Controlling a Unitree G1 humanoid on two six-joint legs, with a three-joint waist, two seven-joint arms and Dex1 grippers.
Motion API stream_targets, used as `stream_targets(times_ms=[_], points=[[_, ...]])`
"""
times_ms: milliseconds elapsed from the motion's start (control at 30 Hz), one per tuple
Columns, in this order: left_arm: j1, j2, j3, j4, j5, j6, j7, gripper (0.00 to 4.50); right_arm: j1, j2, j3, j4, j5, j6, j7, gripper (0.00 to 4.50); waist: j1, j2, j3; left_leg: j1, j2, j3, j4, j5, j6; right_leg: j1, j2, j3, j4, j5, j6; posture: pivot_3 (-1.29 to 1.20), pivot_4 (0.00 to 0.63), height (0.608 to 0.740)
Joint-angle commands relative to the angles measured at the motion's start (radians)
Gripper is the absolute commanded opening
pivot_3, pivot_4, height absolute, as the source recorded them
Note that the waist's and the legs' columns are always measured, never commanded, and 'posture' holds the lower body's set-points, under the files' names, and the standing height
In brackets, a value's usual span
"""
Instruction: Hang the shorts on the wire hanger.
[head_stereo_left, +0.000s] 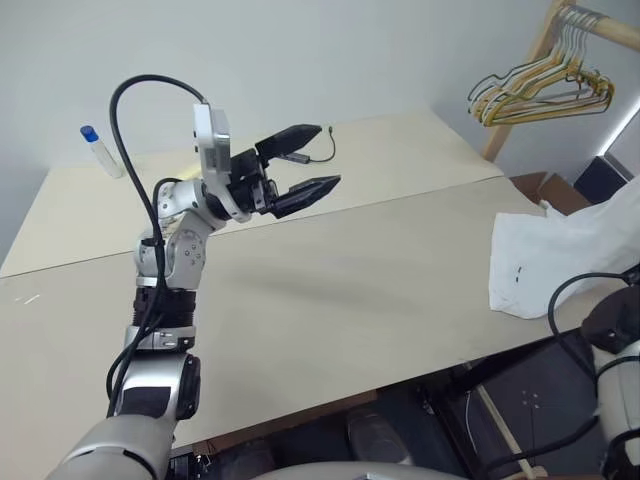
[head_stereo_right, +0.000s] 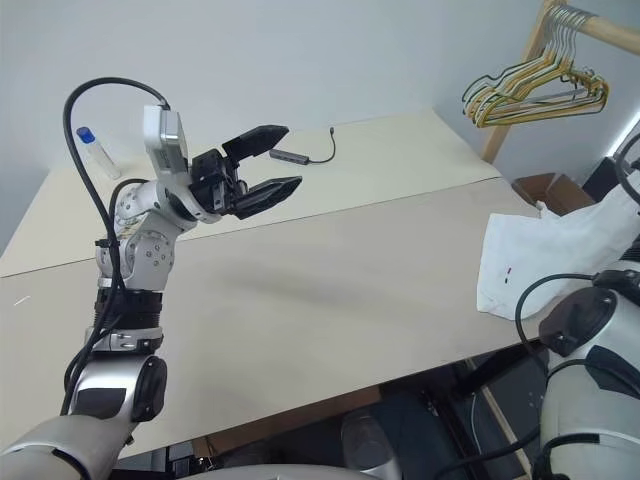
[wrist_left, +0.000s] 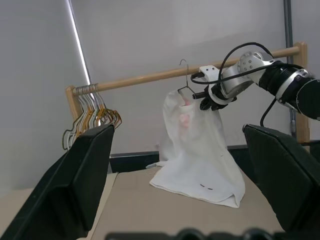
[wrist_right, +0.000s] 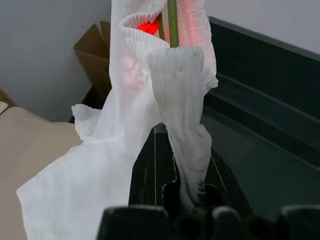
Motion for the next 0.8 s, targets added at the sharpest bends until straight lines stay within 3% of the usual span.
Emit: stream_targets(times_ms=[33, 433, 800], points=[[-0.001, 0.017, 0.003, -0.057, -0.008, -0.002, 0.013, 4.45, -0.046, -0.057, -0.007, 0.069, 0.029, -0.066, -0.007, 0.00, 0.006, 0.000, 0.000, 0.000, 0.000, 0.000, 0.000, 0.000, 0.000, 0.000, 0.000, 0.000, -0.001, 0.000, 0.000, -0.19, 0.000, 0.740], [0.036, 0.014, 0.015, -0.113, -0.095, 0.000, -0.042, 4.45, -0.057, -0.101, 0.051, 0.225, 0.061, -0.105, -0.040, 0.00, 0.025, -0.001, 0.001, 0.008, 0.000, 0.001, -0.002, 0.000, 0.001, 0.013, 0.000, -0.001, -0.010, 0.000, 0.001, -0.18, 0.000, 0.740], [0.029, 0.004, 0.027, -0.118, -0.137, 0.009, -0.031, 4.50, -0.009, -0.056, 0.145, 0.125, 0.023, -0.090, -0.107, 3.64, 0.042, 0.000, 0.001, 0.008, 0.000, 0.001, -0.002, -0.001, 0.001, 0.013, 0.001, 0.000, -0.010, 0.000, 0.001, -0.17, 0.000, 0.740]])
